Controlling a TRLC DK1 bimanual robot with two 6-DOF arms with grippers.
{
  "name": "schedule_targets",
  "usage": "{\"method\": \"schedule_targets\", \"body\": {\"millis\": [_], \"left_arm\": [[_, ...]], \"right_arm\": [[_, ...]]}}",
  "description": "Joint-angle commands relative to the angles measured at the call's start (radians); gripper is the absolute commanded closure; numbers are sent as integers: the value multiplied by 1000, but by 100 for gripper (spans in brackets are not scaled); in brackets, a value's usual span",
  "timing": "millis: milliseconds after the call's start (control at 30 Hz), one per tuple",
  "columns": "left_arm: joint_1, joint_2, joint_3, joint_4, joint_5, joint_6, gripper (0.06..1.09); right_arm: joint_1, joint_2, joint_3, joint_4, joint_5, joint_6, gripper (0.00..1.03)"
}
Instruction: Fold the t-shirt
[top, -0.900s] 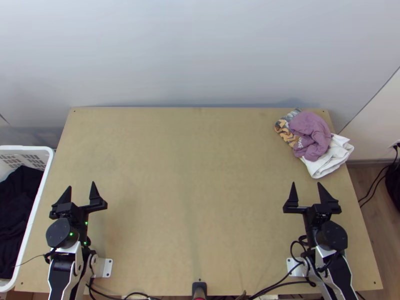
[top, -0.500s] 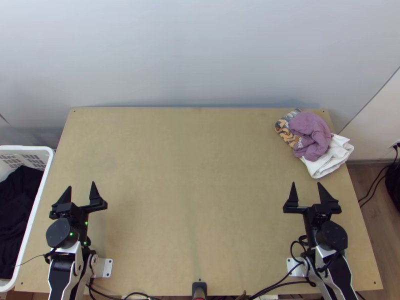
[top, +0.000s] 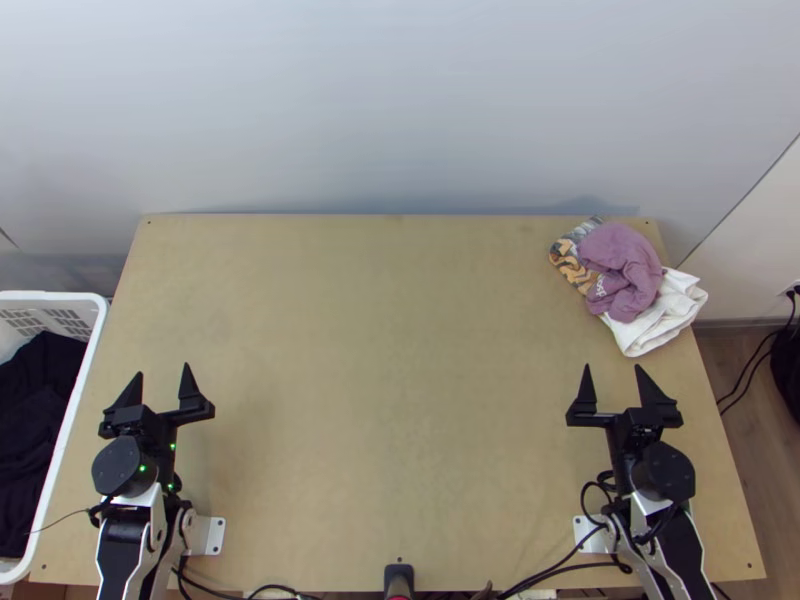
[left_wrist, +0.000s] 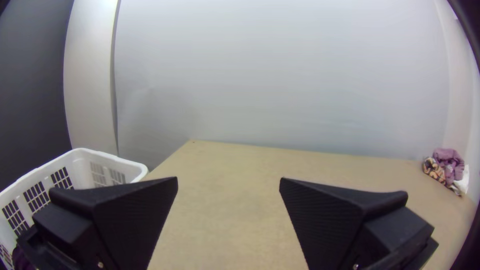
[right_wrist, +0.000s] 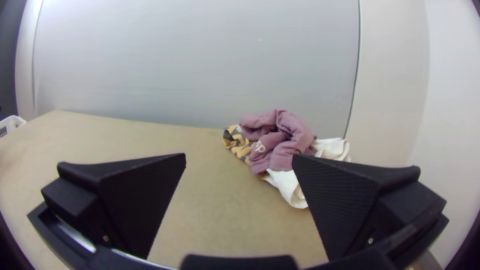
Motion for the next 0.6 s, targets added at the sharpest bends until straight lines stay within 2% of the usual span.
{"method": "schedule_targets", "body": {"millis": [0,167,267,433,567], "left_arm": [[0,1,0,0,0,0,10],[0,1,-1,0,0,0,10],[0,0,0,0,0,0,10],[3,1,0,0,-1,-1,10],[78,0,0,2,-10,-1,10]], "right_arm": [[0,0,0,-1,0,0,4],[0,0,0,1,0,2,4],[26,0,1,1,0,151,4],[29,0,1,1,2,151,4],[10,2,0,1,2,143,4]]}}
